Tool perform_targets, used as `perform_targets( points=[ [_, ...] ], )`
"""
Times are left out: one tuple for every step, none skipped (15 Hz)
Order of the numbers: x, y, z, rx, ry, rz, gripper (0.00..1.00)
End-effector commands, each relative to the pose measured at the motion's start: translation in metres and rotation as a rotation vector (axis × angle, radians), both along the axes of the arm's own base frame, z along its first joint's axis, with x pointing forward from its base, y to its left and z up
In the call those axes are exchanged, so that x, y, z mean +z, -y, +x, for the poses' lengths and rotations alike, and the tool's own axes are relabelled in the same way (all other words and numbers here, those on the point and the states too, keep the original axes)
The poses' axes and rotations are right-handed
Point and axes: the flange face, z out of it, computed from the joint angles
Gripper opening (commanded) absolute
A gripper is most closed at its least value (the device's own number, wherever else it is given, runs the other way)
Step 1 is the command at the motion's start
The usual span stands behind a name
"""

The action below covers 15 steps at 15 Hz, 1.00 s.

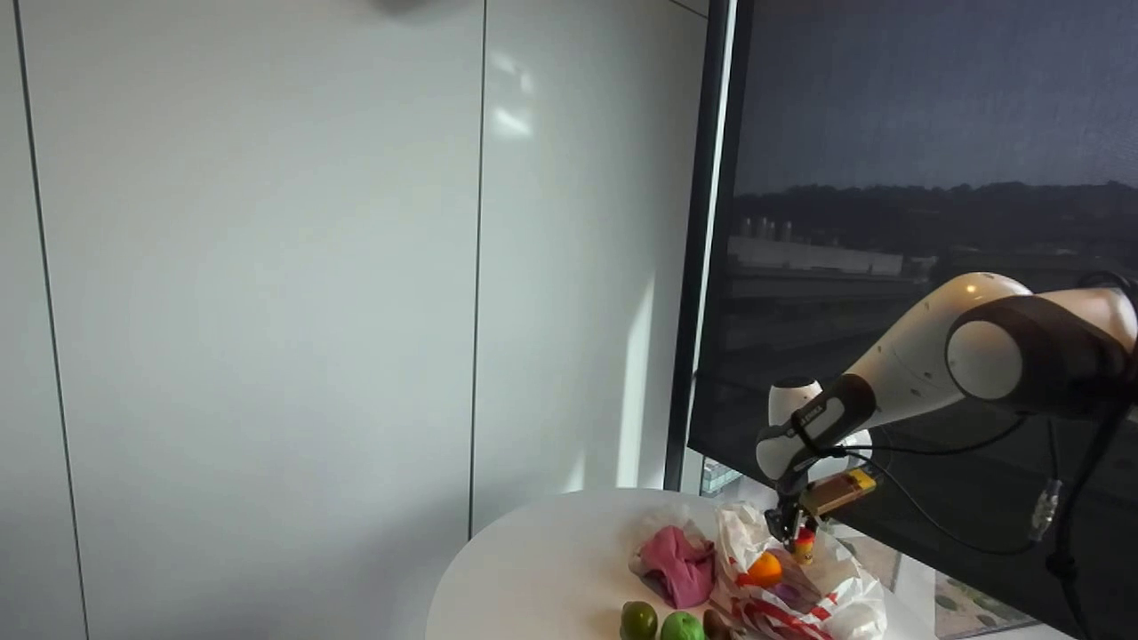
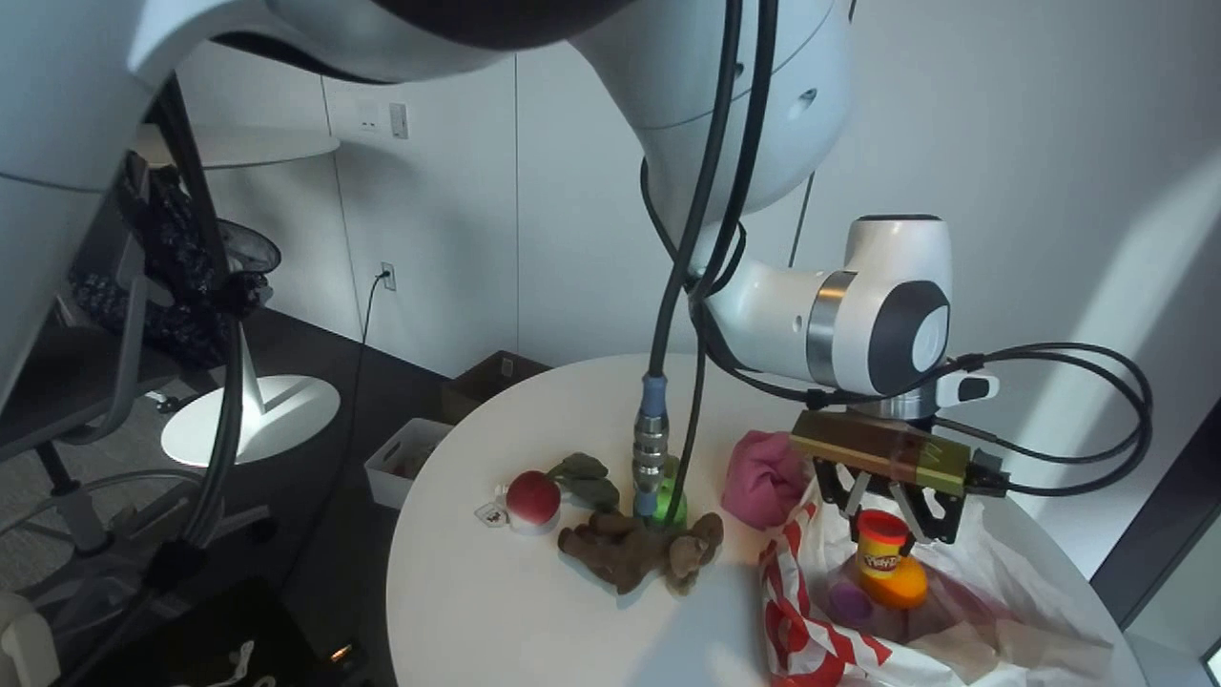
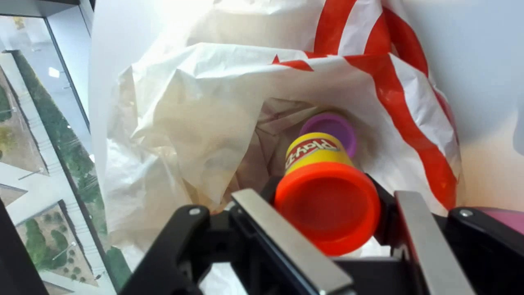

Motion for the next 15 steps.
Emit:
perform_targets(
  points=[
    [-0.011,-0.029,-0.045,0.114,-0.041,0.038,0.25],
    [-0.021,-0.039,-0.056,0.120,-0.048,0.042,0.29],
    [-0.030,-0.048,-0.065,0.114,-0.041,0.038,0.34],
    [-0.036,-0.057,-0.074,0.124,-0.049,0.047,0.25],
    [-0.041,-0.067,-0.082,0.137,-0.045,0.056,0.25],
    [-0.046,-0.074,-0.090,0.152,-0.046,0.063,0.25],
    [-0.051,-0.082,-0.094,0.168,-0.036,0.074,0.25],
    [-0.061,-0.089,-0.097,0.176,-0.031,0.082,0.25],
    [-0.070,-0.094,-0.099,0.182,-0.025,0.086,0.25],
    [-0.080,-0.099,-0.101,0.183,-0.026,0.091,0.25],
    [-0.088,-0.103,-0.104,0.178,-0.030,0.096,0.25],
    [-0.093,-0.108,-0.107,0.180,-0.035,0.107,0.25],
    [-0.098,-0.111,-0.110,0.182,-0.044,0.110,0.25],
    [-0.101,-0.114,-0.113,0.185,-0.044,0.113,0.25],
    [-0.104,-0.117,-0.114,0.187,-0.046,0.115,0.26]
  ],
)
